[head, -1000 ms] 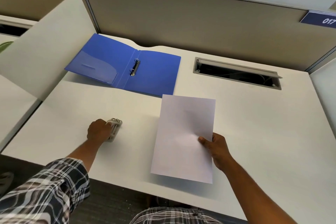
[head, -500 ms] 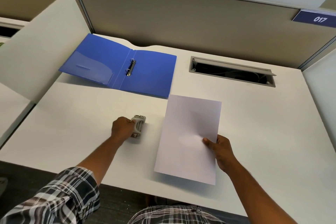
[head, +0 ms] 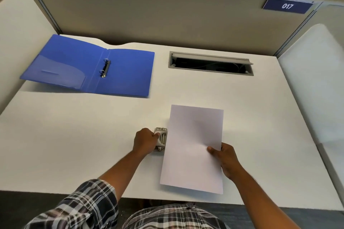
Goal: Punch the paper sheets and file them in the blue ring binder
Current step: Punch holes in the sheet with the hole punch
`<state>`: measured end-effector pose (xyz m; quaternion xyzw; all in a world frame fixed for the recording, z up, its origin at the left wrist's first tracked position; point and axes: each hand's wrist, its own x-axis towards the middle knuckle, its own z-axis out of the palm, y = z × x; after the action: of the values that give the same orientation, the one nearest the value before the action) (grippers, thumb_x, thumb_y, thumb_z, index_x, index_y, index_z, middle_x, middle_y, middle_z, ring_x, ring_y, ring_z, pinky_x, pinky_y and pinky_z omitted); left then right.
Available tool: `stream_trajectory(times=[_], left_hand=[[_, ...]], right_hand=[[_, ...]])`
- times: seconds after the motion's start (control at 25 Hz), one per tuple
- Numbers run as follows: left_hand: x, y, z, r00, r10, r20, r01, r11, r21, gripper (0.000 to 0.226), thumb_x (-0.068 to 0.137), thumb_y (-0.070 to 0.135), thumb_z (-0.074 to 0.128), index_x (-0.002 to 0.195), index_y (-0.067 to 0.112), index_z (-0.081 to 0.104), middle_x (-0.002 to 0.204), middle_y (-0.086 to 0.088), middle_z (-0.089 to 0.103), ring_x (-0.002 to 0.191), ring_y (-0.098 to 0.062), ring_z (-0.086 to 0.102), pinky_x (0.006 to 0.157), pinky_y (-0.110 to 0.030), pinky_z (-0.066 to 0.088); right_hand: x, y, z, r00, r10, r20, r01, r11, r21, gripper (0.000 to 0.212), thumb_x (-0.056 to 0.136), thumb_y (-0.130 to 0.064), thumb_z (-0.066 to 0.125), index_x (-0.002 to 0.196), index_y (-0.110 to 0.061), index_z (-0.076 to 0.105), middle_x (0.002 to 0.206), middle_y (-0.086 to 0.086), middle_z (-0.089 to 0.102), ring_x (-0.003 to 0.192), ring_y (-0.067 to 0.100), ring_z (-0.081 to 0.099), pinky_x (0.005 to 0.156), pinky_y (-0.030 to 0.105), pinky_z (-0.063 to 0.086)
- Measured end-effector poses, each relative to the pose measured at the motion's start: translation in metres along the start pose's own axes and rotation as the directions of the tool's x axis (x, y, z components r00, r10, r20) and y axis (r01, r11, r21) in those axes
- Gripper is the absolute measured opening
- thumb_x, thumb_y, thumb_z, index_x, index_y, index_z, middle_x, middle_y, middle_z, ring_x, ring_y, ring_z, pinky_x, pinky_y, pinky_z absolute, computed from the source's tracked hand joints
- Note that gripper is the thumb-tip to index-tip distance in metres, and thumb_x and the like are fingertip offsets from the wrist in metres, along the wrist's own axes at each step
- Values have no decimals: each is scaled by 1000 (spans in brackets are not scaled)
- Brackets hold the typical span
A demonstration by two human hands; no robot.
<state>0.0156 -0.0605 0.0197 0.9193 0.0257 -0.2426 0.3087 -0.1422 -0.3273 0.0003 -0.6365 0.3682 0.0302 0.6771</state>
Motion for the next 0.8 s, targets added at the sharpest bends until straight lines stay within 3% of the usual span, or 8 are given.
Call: stream_trajectory(times=[0.16,0.24,0.4,0.64,0.8], left_hand=[[-5,6,20,1000,12,11,-12,999,34,56,89,36,64,44,16,38,44,3,39,50,-20,43,47,-30,28],[-5,7,22,1000,3,-3,-2,1000,14,52,89,37,65,46,16,43,47,2,46,53,-19,48,49,-29,31],[-5,5,20,999,-22,-26,19,993,-113,28,86,36,70,67,18,60,72,0,65,78,-22,61,67,-29,43],[-2,0,16,1000,-7,-11,5,986,-164,26,83,32,75,72,9,73,74,-8,73,78,-27,68,75,-38,55],[0,-2,16,1000,-11,4,12,987,-161,27,82,34,76,71,10,75,70,-7,73,74,-25,68,70,-35,53]], right_hand=[[1,10,-22,999,34,-31,-34,999,-7,24,88,-8,78,111,-1,73,106,18,78,95,40,73,90,51,60],[2,13,-28,999,42,-31,-43,999,-13,23,88,-9,79,109,-3,75,104,16,79,92,37,75,82,45,63],[5,20,-28,998,53,-18,-54,998,-33,21,87,-12,80,106,-6,75,99,13,80,87,32,77,68,33,61],[12,21,-18,998,64,11,-63,995,-83,21,87,-12,80,106,-4,75,99,14,79,89,34,75,73,37,60],[17,17,-14,997,71,15,-70,994,-80,17,88,-9,78,104,-4,76,97,14,80,83,30,75,70,36,59]])
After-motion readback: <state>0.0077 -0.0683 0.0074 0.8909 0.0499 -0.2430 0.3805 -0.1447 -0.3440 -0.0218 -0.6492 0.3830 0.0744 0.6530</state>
